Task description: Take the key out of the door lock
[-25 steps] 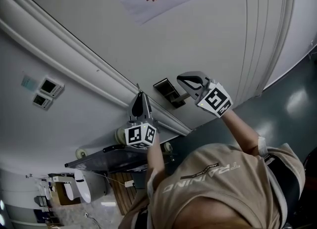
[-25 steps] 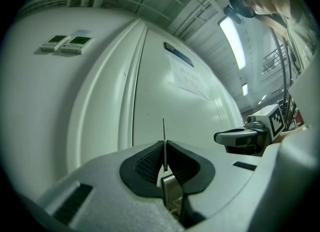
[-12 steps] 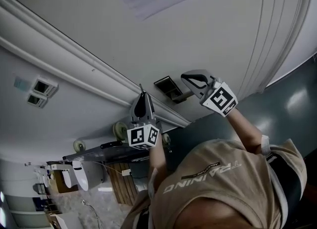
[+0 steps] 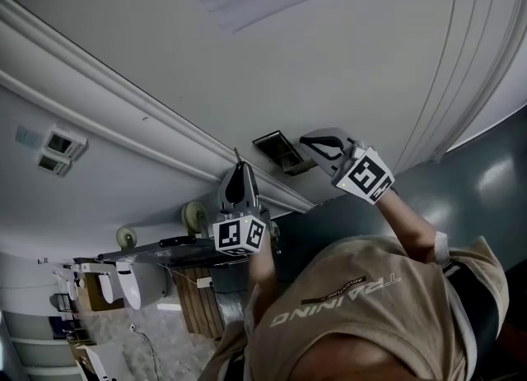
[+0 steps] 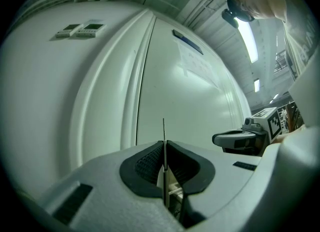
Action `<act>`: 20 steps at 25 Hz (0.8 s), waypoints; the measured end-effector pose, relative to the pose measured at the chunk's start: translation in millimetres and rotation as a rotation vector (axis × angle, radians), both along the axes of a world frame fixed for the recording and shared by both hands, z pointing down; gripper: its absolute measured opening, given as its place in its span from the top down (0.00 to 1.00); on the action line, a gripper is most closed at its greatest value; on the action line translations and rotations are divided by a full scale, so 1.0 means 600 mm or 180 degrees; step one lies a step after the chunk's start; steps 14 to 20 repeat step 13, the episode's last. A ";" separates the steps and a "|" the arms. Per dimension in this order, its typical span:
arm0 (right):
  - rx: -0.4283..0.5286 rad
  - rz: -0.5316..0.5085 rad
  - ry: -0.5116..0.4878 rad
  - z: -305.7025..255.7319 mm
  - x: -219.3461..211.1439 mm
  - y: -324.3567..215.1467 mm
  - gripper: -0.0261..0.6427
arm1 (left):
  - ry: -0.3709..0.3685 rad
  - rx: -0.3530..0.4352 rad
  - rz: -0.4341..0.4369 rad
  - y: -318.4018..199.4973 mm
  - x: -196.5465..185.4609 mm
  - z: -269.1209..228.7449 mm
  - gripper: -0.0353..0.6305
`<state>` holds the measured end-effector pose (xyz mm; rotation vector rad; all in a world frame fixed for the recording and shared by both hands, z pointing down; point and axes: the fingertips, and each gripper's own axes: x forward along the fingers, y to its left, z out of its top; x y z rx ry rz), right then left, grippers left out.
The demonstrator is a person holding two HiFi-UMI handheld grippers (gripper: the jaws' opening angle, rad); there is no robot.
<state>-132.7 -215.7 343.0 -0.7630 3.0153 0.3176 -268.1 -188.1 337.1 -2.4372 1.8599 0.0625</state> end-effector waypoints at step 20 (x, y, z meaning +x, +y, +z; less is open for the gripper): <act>-0.0188 -0.0097 -0.0033 0.043 0.027 0.008 0.94 | 0.0061 -0.0089 -0.0131 0.022 0.018 0.037 0.91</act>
